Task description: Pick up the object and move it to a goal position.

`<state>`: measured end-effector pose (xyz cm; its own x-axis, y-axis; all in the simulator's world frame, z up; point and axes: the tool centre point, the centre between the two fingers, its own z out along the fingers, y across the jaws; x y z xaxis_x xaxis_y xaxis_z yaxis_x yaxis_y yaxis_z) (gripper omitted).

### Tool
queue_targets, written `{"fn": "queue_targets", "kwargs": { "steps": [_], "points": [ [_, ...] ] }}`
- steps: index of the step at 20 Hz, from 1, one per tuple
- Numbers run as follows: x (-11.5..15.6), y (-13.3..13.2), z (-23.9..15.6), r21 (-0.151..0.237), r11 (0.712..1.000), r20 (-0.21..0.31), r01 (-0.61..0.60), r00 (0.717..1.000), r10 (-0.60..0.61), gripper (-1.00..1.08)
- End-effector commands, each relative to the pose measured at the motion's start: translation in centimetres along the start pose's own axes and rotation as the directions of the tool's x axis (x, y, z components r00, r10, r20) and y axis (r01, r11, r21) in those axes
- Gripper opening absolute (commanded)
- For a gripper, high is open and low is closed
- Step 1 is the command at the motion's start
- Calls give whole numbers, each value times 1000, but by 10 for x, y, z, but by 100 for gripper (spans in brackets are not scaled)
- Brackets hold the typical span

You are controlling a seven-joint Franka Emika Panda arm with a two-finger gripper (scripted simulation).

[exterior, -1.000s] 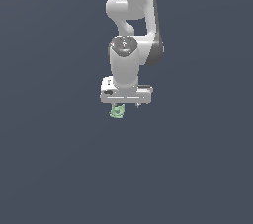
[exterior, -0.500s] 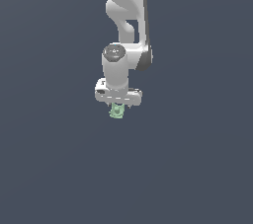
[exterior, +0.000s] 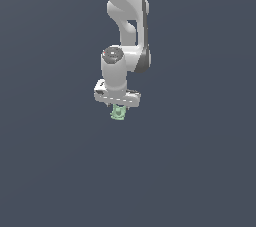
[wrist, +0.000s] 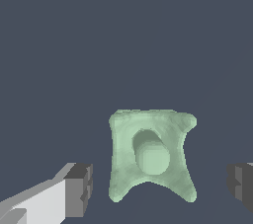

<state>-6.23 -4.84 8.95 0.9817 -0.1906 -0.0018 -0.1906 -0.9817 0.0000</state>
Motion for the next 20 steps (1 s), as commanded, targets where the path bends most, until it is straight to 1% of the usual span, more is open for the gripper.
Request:
{"fn": "queue_targets", "kwargs": {
  "steps": [1,5,12,17,18,20],
  "points": [
    [0,0,1,0,1000,0,0,1000,0,100],
    [0,0,12,0,1000,-1,0,1000,0,100],
    [-1,1,44,0,1000,-2,-2,1000,2,100],
    [-1,0,51,0,1000,-2,-2,1000,2,100],
    [-1,0,51,0,1000,-2,-2,1000,2,-100],
    [-1,0,51,0,1000,-2,-2,1000,2,-100]
  ]
}}
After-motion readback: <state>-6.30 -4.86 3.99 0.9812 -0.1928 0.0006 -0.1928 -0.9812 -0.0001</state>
